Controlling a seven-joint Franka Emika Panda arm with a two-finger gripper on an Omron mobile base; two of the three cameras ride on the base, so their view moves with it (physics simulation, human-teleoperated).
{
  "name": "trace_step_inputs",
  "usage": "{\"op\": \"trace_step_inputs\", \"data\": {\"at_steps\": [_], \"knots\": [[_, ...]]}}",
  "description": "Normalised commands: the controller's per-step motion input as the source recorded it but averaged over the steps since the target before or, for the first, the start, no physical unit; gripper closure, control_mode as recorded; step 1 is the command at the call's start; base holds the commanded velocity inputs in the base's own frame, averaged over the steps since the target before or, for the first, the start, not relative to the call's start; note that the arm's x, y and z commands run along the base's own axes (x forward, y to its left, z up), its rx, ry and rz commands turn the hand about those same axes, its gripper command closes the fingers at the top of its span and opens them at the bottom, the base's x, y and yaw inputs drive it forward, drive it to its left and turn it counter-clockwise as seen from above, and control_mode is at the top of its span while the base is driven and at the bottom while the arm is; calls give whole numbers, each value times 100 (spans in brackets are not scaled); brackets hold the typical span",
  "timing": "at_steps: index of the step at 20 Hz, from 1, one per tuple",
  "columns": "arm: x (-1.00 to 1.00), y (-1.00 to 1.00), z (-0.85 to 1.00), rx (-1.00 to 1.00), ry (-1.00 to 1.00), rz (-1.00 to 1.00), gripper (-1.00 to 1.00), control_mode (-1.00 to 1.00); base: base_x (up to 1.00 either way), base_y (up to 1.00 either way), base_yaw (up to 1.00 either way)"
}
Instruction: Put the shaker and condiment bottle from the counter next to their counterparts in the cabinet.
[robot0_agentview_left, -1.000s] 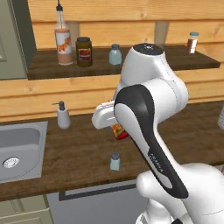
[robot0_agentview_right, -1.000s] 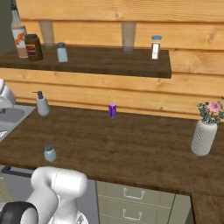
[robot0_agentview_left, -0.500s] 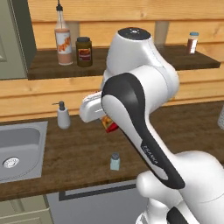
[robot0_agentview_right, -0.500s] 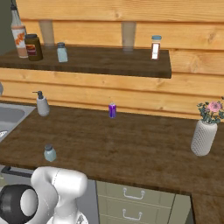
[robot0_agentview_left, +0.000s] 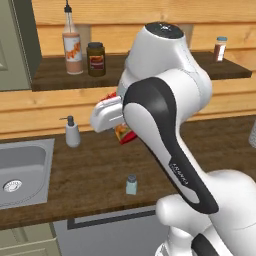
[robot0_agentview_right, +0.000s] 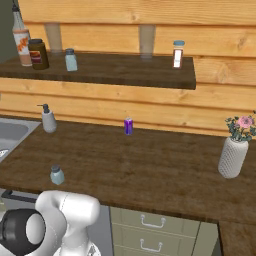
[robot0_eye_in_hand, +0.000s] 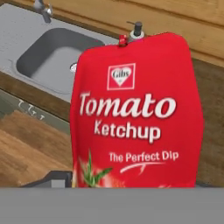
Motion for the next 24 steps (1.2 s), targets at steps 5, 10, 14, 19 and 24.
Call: {"op": "trace_step_inputs", "data": {"at_steps": [5,10,14,19,24], "knots": [[0,0,28,6,-16,4,100,-100,0,0,0],[5,13,3,0,-10,0,100,-100,0,0,0],[28,22,6,7,-13,0,100,-100,0,0,0],[33,2,19,6,-3,0,100,-100,0,0,0],[29,13,20,1,0,0,100,-100,0,0,0]]}}
